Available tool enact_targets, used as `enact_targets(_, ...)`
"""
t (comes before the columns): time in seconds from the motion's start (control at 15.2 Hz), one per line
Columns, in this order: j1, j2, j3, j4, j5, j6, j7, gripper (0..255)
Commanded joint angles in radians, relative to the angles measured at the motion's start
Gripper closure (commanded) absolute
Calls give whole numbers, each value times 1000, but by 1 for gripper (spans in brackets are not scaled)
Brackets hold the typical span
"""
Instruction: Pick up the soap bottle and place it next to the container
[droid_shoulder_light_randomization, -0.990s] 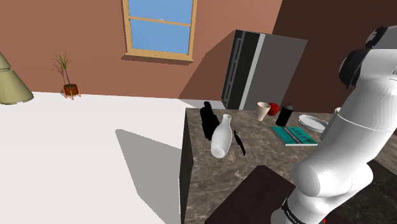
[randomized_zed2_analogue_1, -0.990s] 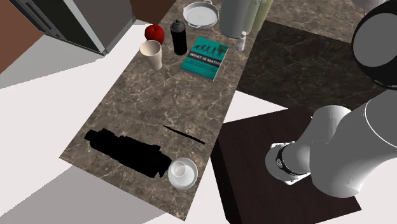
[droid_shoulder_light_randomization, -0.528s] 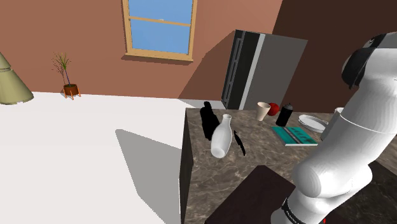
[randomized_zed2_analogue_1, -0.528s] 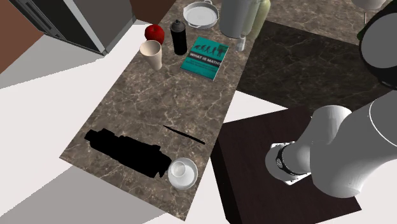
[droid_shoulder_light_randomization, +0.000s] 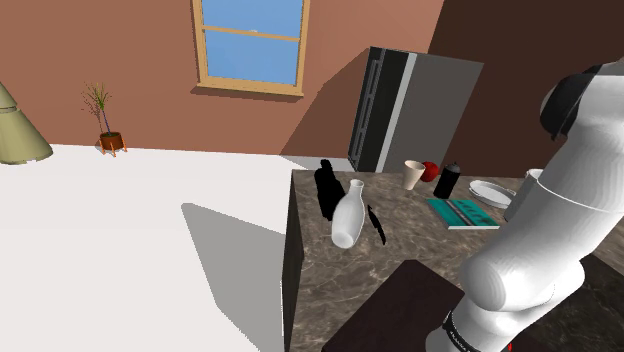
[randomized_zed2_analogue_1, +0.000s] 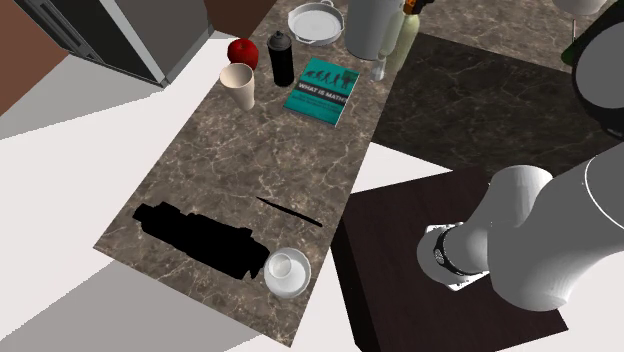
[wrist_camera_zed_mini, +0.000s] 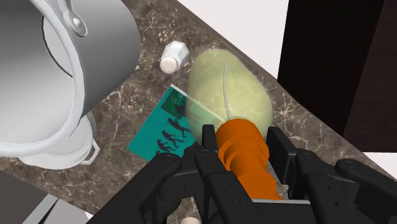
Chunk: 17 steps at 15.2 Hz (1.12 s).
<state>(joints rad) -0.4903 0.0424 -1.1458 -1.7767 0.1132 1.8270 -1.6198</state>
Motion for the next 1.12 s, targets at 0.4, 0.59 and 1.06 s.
enact_targets(0.4,-6,25,2,-92,28,102,-23,255)
enact_targets(0.59,-10,40,3,-124,45,139,-37,255)
enact_targets(1.06,-30,89,14,-190,101,221,-81,255)
